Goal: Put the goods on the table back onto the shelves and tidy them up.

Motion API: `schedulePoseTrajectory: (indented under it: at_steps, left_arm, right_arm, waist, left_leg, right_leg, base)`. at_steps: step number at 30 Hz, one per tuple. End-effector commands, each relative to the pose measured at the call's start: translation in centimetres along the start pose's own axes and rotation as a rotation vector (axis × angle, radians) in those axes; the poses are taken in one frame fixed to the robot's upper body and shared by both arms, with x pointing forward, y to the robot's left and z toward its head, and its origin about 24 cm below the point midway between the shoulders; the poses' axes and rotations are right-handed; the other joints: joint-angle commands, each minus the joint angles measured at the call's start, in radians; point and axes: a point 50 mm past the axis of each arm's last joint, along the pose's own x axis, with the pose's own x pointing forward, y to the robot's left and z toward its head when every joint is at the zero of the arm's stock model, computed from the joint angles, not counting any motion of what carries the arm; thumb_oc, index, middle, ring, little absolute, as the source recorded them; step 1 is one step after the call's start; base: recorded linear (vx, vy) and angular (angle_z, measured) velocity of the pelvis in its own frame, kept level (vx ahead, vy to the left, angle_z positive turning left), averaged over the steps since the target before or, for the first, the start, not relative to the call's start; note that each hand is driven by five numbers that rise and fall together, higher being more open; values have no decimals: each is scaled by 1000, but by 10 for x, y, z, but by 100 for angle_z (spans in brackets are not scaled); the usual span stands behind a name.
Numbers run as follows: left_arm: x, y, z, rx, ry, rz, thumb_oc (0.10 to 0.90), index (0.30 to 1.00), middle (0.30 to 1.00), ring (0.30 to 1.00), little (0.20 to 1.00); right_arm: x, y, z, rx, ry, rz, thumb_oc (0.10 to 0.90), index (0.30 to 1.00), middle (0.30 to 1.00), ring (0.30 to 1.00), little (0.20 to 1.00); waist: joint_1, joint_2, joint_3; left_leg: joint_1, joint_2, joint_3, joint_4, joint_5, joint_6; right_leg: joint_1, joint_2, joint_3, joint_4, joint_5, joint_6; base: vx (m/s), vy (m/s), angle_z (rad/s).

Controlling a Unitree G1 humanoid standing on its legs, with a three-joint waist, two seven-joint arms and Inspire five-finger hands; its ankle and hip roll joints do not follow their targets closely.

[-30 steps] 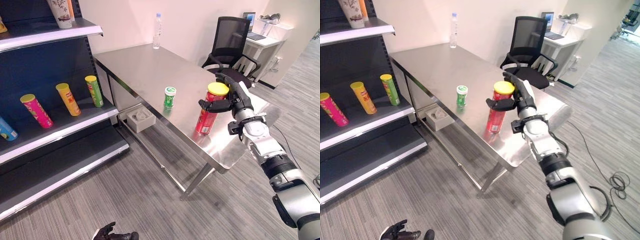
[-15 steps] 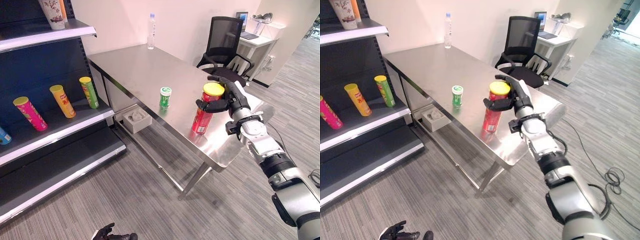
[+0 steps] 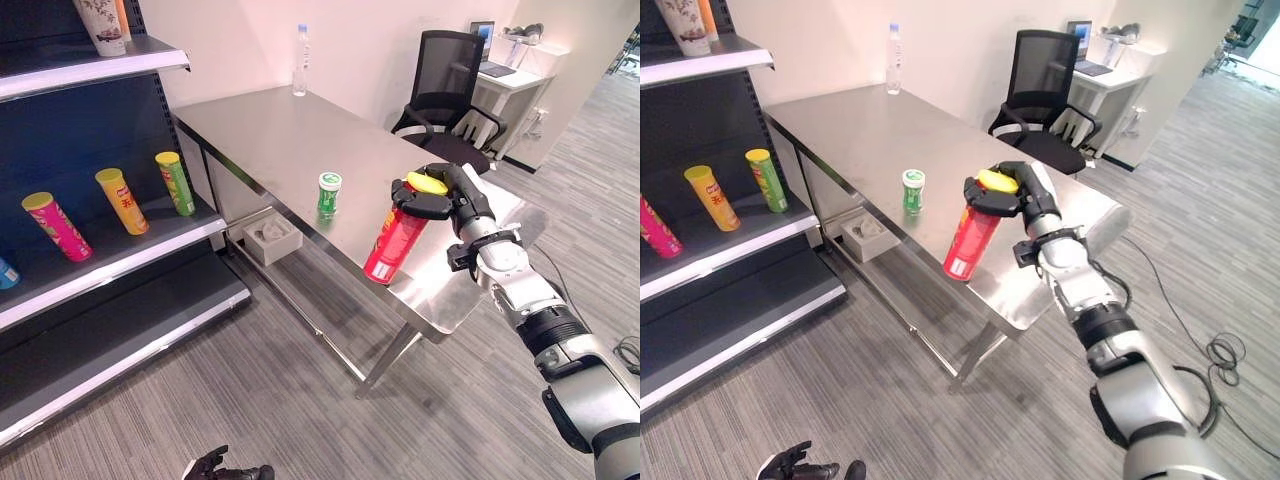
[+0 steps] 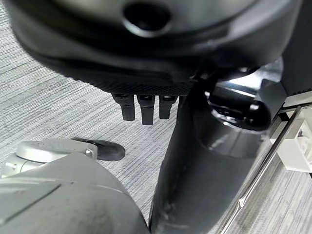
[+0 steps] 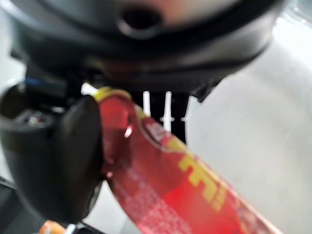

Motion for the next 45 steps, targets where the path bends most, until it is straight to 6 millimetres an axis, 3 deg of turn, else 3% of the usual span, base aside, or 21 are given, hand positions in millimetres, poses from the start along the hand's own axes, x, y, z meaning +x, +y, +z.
schedulePoseTrajectory:
  at_steps: [1, 6, 8, 11, 14, 16, 18, 19, 24, 32, 33, 35, 37, 40, 45]
  left_arm:
    - [2, 8, 1, 81, 17, 15, 800, 900, 900, 900, 900]
    - [1, 11, -1, 77, 29, 24, 800, 900, 900, 900, 900]
    - [1, 16, -5, 105, 50, 26, 800, 900, 900, 900, 900]
    - [1, 16, -3, 128, 47, 22, 800, 900, 900, 900, 900]
    - [3, 13, 3, 173, 28, -1, 800, 900, 900, 900, 900]
    - [3, 12, 4, 184, 23, -5, 800, 900, 900, 900, 900]
    - [4, 7, 8, 210, 12, -26, 800, 900, 900, 900, 900]
    - [4, 7, 7, 212, 13, -26, 800, 900, 900, 900, 900]
    - [5, -8, 15, 265, -20, -86, 800, 900, 900, 900, 900]
    - [8, -27, 44, 324, -139, -151, 800, 900, 900, 900, 900]
    - [8, -31, 57, 344, -190, -167, 800, 900, 900, 900, 900]
    - [8, -32, 60, 355, -201, -172, 800, 900, 900, 900, 900]
    - [8, -25, 65, 353, -222, -157, 800, 900, 900, 900, 900]
    - [7, -11, 51, 330, -179, -120, 800, 900, 900, 900, 900]
    - [4, 5, 26, 270, -90, -65, 800, 900, 900, 900, 900]
  right_arm:
    - [1, -10, 57, 64, -274, -14, 400, 300, 300, 300, 300]
    - [-29, -14, 42, 129, -299, -11, 400, 300, 300, 300, 300]
    - [-64, -28, 24, 180, -297, -54, 400, 300, 300, 300, 300]
    - [-82, -38, 10, 193, -266, -99, 400, 300, 300, 300, 300]
    - [-118, -50, -19, 248, -188, -212, 400, 300, 300, 300, 300]
    - [-126, -52, -26, 258, -166, -239, 400, 300, 300, 300, 300]
    - [-147, -53, -44, 321, -114, -319, 400, 300, 300, 300, 300]
    - [-148, -53, -44, 321, -113, -320, 400, 300, 300, 300, 300]
    - [-166, -55, -61, 405, -72, -423, 400, 300, 300, 300, 300]
    - [-158, -54, -59, 366, -67, -419, 400, 300, 300, 300, 300]
    - [-156, -55, -54, 353, -88, -423, 400, 300, 300, 300, 300]
    - [-156, -57, -51, 348, -103, -426, 400, 300, 300, 300, 300]
    - [-152, -68, -31, 296, -191, -440, 400, 300, 300, 300, 300]
    - [-138, -79, 5, 253, -357, -444, 400, 300, 300, 300, 300]
    - [-127, -85, 32, 240, -484, -439, 400, 300, 300, 300, 300]
  waist:
    - [0, -7, 0]
    - [-27, -3, 6]
    - [-68, 10, 9]
    - [-88, 15, 10]
    - [-132, 28, 7]
    - [-140, 31, 7]
    - [-180, 42, 3]
    - [-178, 42, 3]
    - [-242, 65, -4]
    - [-262, 81, 2]
    - [-253, 83, 7]
    - [-249, 83, 8]
    - [-222, 82, 2]
    - [-179, 72, -5]
    - [-138, 57, -11]
  left_leg:
    - [52, -17, 10, 4, -137, 31]
    - [56, -10, 37, 4, -141, 30]
    - [62, -4, 64, 4, -145, 30]
    - [66, -1, 79, 4, -148, 30]
    - [81, 5, 112, 4, -158, 30]
    - [85, 7, 122, 4, -160, 30]
    - [93, 12, 146, 4, -166, 30]
    - [93, 12, 148, 4, -167, 29]
    - [106, 22, 193, 4, -174, 30]
    - [106, 22, 203, 4, -173, 36]
    - [102, 19, 189, 4, -168, 37]
    - [102, 18, 181, 4, -168, 37]
    - [99, 15, 160, 4, -168, 36]
    - [98, 10, 135, 4, -166, 36]
    - [96, 6, 102, 4, -162, 36]
  right_leg:
    - [-10, -56, 67, 6, -5, 57]
    - [-23, -52, 93, 6, -2, 56]
    - [-38, -47, 123, 6, -1, 58]
    - [-44, -44, 139, 6, 0, 60]
    - [-53, -39, 168, 6, 3, 62]
    - [-56, -37, 177, 6, 4, 63]
    - [-67, -33, 202, 6, 9, 65]
    - [-67, -33, 203, 6, 9, 65]
    - [-90, -18, 258, 6, 14, 66]
    - [-105, -8, 276, 6, 17, 67]
    - [-101, -10, 261, 6, 16, 67]
    - [-97, -11, 252, 6, 14, 68]
    - [-82, -17, 221, 6, 8, 68]
    - [-63, -20, 195, 6, -1, 63]
    - [-40, -23, 165, 6, -8, 56]
  base:
    - [-19, 3, -9]
    - [-9, 2, -14]
    - [-8, 10, -21]
    - [-2, 0, -35]
    - [16, -5, -41]
    - [12, -6, -36]
    - [15, -14, -36]
    - [15, -8, -19]
    - [-3, 0, -38]
    - [-21, 5, -19]
    - [-24, 0, 7]
    - [-1, -7, 19]
    - [40, -18, 27]
    - [33, -6, 49]
    - [4, -22, 29]
